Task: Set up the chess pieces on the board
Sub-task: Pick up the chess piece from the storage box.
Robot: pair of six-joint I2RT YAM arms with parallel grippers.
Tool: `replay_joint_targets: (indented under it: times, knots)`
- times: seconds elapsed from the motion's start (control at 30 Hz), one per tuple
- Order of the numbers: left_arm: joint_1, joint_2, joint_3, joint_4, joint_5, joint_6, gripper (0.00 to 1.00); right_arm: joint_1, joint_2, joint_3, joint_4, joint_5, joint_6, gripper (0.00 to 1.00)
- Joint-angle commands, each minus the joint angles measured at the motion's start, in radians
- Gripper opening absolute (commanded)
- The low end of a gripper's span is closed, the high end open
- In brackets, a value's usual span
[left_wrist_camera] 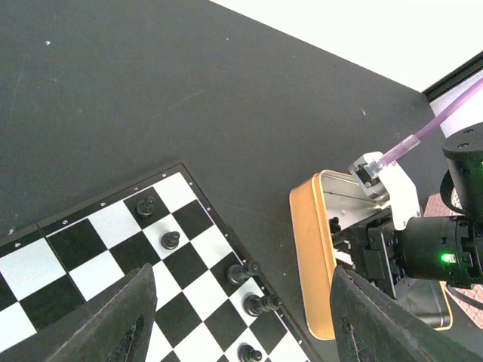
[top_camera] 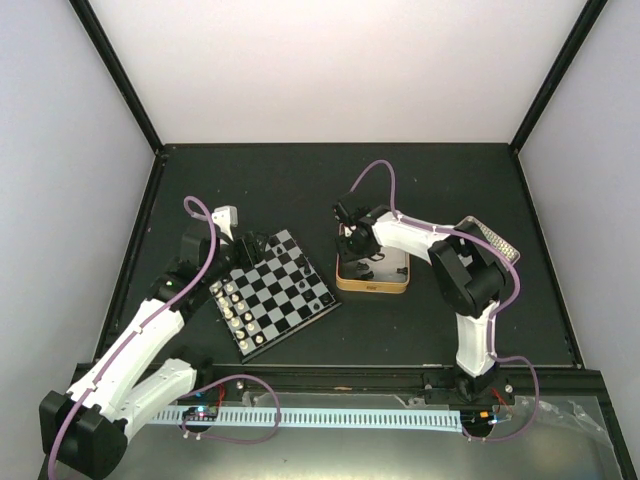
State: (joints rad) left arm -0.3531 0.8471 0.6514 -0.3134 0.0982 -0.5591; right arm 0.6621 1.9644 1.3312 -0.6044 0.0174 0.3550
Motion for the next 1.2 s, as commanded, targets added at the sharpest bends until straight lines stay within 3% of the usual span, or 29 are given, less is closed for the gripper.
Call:
replay_joint_targets:
  times: [0.0, 0.2, 0.43, 0.9, 1.17]
  knots:
    - [0.006, -0.004, -0.008, 0.027, 0.001, 0.011, 0.65, 0.007, 0.022, 0.019, 0.005, 0.061, 0.121, 0.37]
    - [0.006, -0.012, -0.015, 0.027, 0.001, 0.013, 0.65, 0.008, 0.02, 0.042, -0.039, 0.145, 0.209, 0.27]
    - [0.006, -0.019, -0.016, 0.025, 0.0, 0.013, 0.65, 0.007, 0.011, 0.058, -0.039, 0.143, 0.273, 0.34]
    - [0.006, -0.019, -0.019, 0.027, -0.001, 0.014, 0.65, 0.008, 0.063, 0.063, -0.102, 0.154, 0.278, 0.29]
    - [0.007, -0.026, -0.018, 0.024, 0.006, 0.011, 0.65, 0.007, 0.052, 0.063, -0.097, 0.152, 0.269, 0.1]
